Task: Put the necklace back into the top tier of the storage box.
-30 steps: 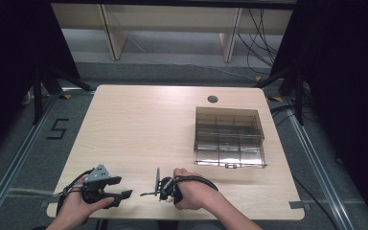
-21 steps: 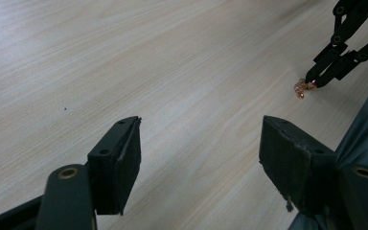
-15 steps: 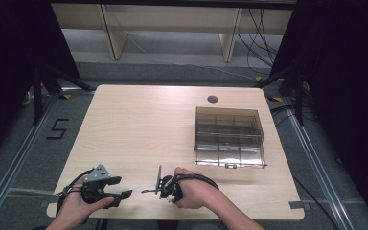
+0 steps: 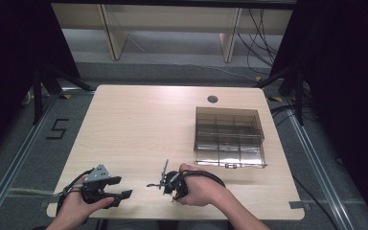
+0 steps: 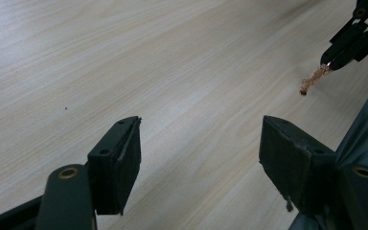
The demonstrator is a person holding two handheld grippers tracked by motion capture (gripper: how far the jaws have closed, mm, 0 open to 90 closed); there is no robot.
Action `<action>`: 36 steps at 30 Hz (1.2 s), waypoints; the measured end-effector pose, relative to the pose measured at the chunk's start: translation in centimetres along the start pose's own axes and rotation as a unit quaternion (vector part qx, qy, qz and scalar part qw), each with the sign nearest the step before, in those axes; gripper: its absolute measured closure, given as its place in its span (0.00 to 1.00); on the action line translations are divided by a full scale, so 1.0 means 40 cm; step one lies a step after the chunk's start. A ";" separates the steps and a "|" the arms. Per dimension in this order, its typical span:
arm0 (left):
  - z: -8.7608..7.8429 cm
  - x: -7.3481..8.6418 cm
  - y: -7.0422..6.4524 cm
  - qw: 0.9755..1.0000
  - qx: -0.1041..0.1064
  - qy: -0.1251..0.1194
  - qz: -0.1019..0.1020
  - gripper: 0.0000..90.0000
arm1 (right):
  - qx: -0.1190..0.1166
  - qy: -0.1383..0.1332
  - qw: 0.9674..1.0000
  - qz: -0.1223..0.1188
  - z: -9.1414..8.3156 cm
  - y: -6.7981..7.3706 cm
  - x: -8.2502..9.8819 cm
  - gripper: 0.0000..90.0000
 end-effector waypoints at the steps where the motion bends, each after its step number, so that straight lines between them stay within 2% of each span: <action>1: 0.001 0.000 0.000 1.000 -0.002 -0.001 0.000 0.34 | -0.003 -0.006 1.000 -0.005 -0.011 -0.002 0.001 0.98; 4: 0.000 0.000 -0.001 1.000 0.000 -0.001 -0.001 0.34 | -0.002 -0.013 1.000 0.000 -0.025 -0.001 0.004 0.98; 5: 0.000 0.000 0.000 1.000 0.000 0.000 0.000 0.34 | -0.006 -0.001 1.000 0.018 -0.032 0.003 0.007 0.98; 9: 0.000 0.000 0.000 1.000 -0.004 0.000 0.000 0.34 | -0.004 -0.007 1.000 0.026 -0.050 0.003 0.011 0.98; 12: 0.000 0.000 0.000 1.000 0.000 0.000 0.000 0.34 | -0.001 -0.006 1.000 0.023 -0.060 0.002 0.013 0.98; 13: 0.002 0.000 -0.003 1.000 -0.004 -0.006 -0.008 0.34 | -0.003 -0.012 1.000 0.029 -0.065 0.002 0.016 0.98; 14: 0.003 0.000 -0.004 1.000 -0.004 -0.007 -0.010 0.34 | -0.003 -0.013 1.000 0.017 -0.068 -0.002 0.016 0.98; 15: 0.003 0.000 -0.004 1.000 -0.004 -0.007 -0.011 0.34 | -0.001 -0.013 1.000 0.028 -0.076 0.001 0.019 0.98; 20: 0.005 0.001 -0.004 1.000 0.001 -0.007 -0.020 0.34 | -0.001 -0.024 0.999 0.035 -0.102 0.001 0.026 0.98; 22: 0.005 0.001 -0.005 1.000 0.001 -0.007 -0.020 0.34 | -0.001 -0.025 0.999 0.029 -0.108 -0.002 0.029 0.98; 25: 0.005 0.001 -0.005 1.000 0.001 -0.007 -0.020 0.34 | -0.002 -0.022 0.999 0.034 -0.115 -0.002 0.032 0.98; 26: 0.005 0.001 -0.004 1.000 0.001 -0.006 -0.020 0.34 | 0.001 -0.026 0.999 0.020 -0.122 -0.007 0.033 0.98; 27: 0.006 0.001 -0.004 1.000 0.001 -0.006 -0.020 0.34 | 0.001 -0.023 0.999 0.032 -0.128 -0.004 0.036 0.98; 30: 0.006 0.001 -0.005 1.000 0.002 -0.006 -0.020 0.34 | 0.001 -0.025 0.999 0.028 -0.139 -0.007 0.039 0.98; 31: 0.004 0.001 -0.002 1.000 0.002 0.000 -0.013 0.34 | 0.004 -0.024 0.999 0.034 -0.145 -0.006 0.041 0.98; 32: 0.003 0.001 0.001 1.000 0.002 0.001 0.000 0.34 | 0.003 -0.029 0.999 0.020 -0.150 -0.011 0.041 0.98; 33: 0.006 0.001 -0.004 1.000 0.001 -0.009 -0.013 0.34 | 0.003 -0.028 0.999 0.035 -0.162 -0.010 0.046 0.98; 36: 0.007 0.001 -0.004 1.000 0.001 -0.009 -0.014 0.34 | 0.003 -0.028 0.999 0.035 -0.172 -0.014 0.050 0.98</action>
Point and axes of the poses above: each handheld gripper's, and its own axes: z roughly forward along the jaws, x roughly out of its underside, y roughly to its left, the point moved 1 cm from there along z, roughly forward along the jaws, and after that the axes turned 6 degrees about z, right-handed, at the moved point
